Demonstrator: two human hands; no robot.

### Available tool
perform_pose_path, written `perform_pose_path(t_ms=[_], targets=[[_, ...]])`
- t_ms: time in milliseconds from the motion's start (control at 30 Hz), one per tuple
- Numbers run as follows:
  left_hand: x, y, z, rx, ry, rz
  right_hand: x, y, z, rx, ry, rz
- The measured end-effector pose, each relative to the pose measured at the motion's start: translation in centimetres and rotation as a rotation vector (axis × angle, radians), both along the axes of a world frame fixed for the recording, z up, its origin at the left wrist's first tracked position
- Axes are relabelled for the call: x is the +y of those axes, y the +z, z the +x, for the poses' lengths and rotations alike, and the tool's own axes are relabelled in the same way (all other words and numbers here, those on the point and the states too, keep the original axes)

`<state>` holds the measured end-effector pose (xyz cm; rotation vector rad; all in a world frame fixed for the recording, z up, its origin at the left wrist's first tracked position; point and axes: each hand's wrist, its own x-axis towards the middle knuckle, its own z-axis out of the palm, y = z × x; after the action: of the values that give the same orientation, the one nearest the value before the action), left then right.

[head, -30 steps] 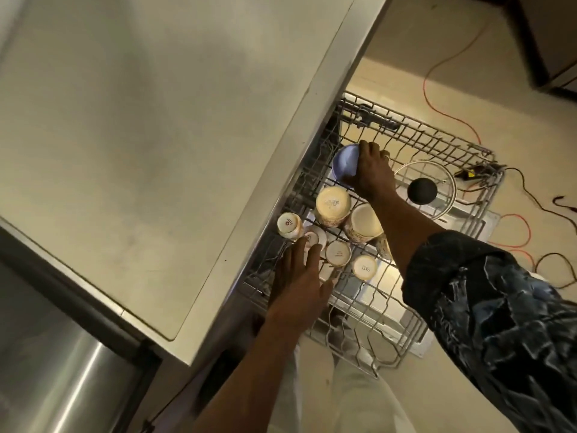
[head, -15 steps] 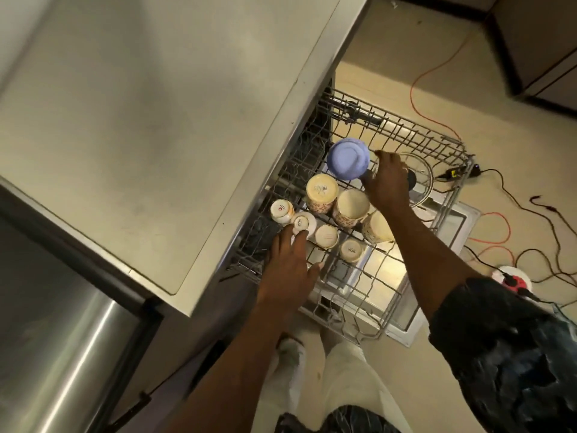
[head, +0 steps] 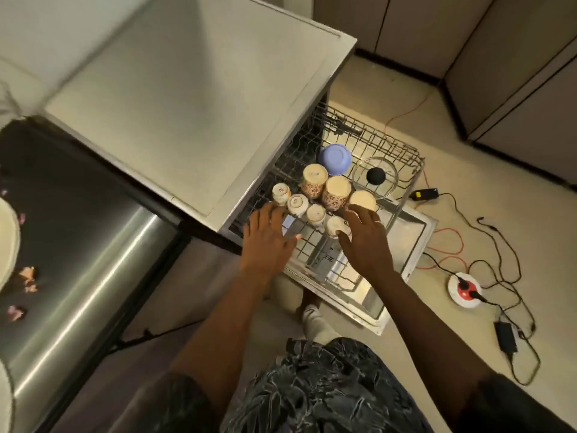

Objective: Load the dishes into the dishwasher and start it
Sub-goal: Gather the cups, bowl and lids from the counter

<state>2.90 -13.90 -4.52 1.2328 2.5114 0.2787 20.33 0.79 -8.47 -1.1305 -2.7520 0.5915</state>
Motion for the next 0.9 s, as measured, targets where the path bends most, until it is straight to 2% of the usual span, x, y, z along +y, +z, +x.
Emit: perform_pose_path(t_ms=[100,467,767,900], targets=[[-3.9,0.3,1.6,0.012,0.072,0.042,-3.0,1.0,1.6,0.03,0.036,0.031],[-15.7,-0.4,10.4,-0.122,0.355,0.145,-9.2,3.7,6.6,0.025,0.262,0.194],[-18.3,0.4,12.1,-0.089,0.493,0.153,-9.1,4.7,6.2,0.117,0.423,0.25],[-17.1,0.2,13.7,-0.12,0.538,0.143,-7.1,3.4,7.3,0.057,0.443,0.219]])
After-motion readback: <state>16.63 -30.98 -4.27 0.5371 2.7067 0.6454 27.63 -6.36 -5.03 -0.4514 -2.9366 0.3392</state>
